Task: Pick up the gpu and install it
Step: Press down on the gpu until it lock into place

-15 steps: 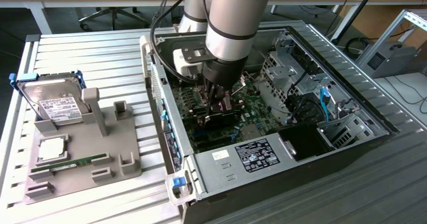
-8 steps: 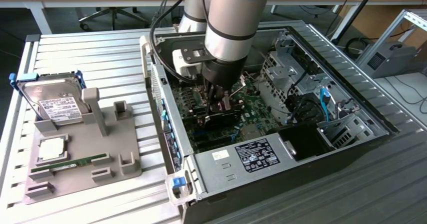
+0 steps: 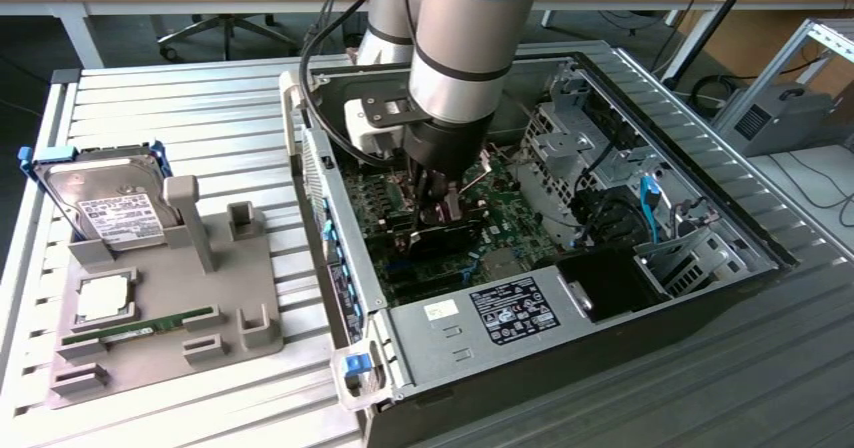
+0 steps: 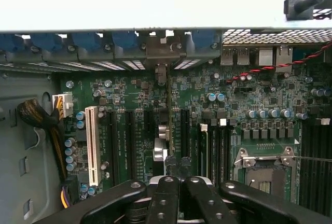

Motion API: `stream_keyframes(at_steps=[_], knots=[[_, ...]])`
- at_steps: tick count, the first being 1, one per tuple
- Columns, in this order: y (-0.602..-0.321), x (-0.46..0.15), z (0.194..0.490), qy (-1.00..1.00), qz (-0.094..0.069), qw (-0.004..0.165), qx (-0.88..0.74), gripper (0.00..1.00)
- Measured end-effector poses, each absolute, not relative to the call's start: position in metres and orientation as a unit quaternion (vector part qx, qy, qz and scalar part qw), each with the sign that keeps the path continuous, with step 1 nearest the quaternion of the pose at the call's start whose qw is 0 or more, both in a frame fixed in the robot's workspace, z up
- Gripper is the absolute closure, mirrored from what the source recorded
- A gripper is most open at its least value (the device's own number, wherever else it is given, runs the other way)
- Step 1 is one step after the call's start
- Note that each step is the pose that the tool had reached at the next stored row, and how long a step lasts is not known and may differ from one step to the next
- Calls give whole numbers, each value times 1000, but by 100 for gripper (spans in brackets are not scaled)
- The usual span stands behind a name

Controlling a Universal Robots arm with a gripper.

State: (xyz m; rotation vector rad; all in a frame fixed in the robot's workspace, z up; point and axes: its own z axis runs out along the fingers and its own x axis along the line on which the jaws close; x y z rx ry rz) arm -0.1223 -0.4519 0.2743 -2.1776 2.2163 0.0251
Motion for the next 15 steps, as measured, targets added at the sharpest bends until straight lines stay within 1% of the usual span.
stream_keyframes(at_steps=[15], knots=[[-452,-123,272,713,8,17,-701,89]])
